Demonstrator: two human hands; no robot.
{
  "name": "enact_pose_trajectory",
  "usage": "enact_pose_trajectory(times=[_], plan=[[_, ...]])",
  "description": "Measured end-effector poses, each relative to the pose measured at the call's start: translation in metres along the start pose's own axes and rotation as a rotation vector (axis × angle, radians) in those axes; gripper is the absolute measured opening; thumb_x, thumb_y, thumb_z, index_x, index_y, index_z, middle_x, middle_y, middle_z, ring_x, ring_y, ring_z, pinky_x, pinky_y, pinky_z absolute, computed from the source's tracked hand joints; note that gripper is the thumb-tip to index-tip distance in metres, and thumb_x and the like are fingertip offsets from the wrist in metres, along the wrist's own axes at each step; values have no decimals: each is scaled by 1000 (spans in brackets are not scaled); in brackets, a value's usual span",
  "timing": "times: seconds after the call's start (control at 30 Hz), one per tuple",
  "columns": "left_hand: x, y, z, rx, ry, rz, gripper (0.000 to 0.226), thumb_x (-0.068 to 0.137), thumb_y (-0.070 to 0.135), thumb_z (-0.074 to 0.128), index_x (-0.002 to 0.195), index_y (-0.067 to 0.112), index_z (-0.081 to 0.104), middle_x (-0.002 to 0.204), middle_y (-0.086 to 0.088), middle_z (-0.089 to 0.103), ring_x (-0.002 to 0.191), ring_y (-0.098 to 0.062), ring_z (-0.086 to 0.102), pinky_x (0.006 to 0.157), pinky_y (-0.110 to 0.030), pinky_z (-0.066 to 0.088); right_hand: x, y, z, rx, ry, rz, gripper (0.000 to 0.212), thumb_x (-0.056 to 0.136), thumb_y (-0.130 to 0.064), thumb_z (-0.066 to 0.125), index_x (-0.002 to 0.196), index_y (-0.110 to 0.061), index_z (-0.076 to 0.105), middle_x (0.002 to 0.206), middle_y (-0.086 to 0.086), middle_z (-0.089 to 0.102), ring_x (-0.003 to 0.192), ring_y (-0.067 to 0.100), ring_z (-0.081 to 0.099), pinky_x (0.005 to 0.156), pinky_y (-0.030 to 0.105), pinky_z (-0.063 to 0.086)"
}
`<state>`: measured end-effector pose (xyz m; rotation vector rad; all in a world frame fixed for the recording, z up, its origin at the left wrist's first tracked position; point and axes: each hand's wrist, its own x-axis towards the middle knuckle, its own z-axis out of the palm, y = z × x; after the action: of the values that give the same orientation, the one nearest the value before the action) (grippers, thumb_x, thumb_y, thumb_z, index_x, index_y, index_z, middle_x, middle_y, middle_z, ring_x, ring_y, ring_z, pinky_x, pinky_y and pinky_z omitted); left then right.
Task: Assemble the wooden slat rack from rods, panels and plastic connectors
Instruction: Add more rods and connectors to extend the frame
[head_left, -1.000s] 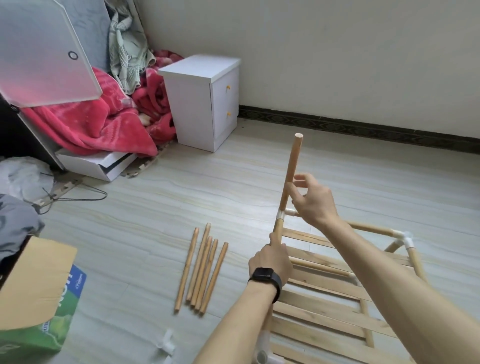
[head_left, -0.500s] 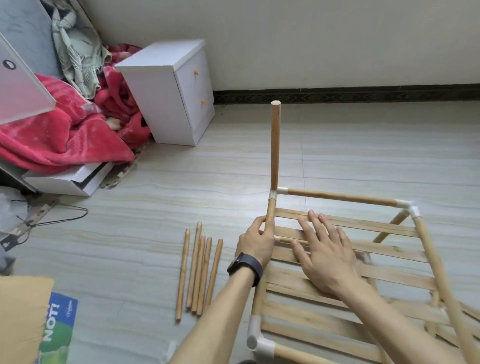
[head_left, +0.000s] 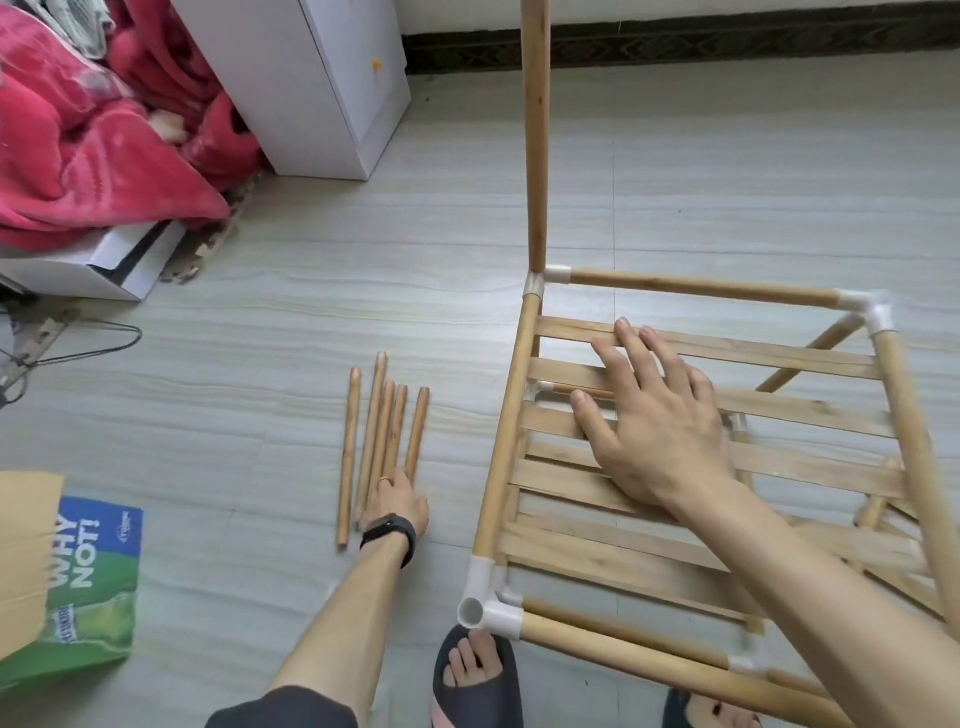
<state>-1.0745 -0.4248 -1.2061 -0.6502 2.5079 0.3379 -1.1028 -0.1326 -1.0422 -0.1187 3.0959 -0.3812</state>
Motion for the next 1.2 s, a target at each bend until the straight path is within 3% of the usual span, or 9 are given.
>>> enact_pose_trajectory(times=[0.13,0.3,0.4,0.63,0.7,0.77,0.87,1.03,1.2], plan=[[1,5,10,-120,-15,-56,37,99,22,53,131,7,43,128,-18,56,116,-37,56,94,-43,49,0,0,2,4,10,0,62,97,-65,25,154,-39,23,170,-9,8,156,14,3,120,46,14],[-8,17,-24,-1025,-369,-237,34,98,2,54,132,2,52,110,-15,66,97,-30,66,83,-39,53,-2,1,1,17,28,4,64,95,-66,23,153,-38,26,169,-9,13,155,14,5,119,46,16],[-32,14,-71,-1198,-501,-104,33,98,8,59,131,11,58,110,-5,72,96,-24,70,84,-35,55,-3,1,-1,29,32,8,68,91,-68,19,152,-38,30,169,-8,17,155,14,7,119,46,18],[-116,32,-181,-1134,-476,320,24,93,18,66,117,22,69,100,4,73,75,-16,71,75,-29,50,-6,-7,-13,-42,-62,-5,65,99,-64,27,156,-34,26,168,0,17,154,23,11,121,49,16],[-143,44,-202,-1055,-488,403,23,93,15,64,115,17,71,97,1,74,70,-17,69,77,-31,49,-16,-15,-24,-42,39,-61,68,99,-54,47,158,-28,25,166,7,20,148,32,27,117,54,26],[-167,58,-218,-933,-498,475,22,92,11,63,112,12,72,95,-2,73,65,-18,66,75,-33,50,-30,-21,-39,24,239,-176,82,88,-40,72,155,-22,30,160,15,29,132,37,46,101,55,45],[-197,85,-231,-730,-531,605,26,85,14,67,109,11,74,91,2,74,67,-20,63,75,-34,53,-51,-15,-60,72,478,-370,84,82,-31,81,151,-24,34,156,17,33,118,32,56,86,45,55],[-236,139,-231,-495,-647,785,25,85,22,66,106,15,76,92,0,73,81,-20,63,76,-29,56,-79,19,-98,-104,708,-462,29,98,-31,61,124,-20,67,133,7,62,106,26,57,78,41,54],[-247,191,-218,-518,-652,804,38,87,48,62,109,18,72,97,-1,75,83,-18,72,73,-28,56,-100,73,-128,-150,708,-322,15,92,-26,73,101,-15,74,98,2,71,85,29,65,68,42,55]])
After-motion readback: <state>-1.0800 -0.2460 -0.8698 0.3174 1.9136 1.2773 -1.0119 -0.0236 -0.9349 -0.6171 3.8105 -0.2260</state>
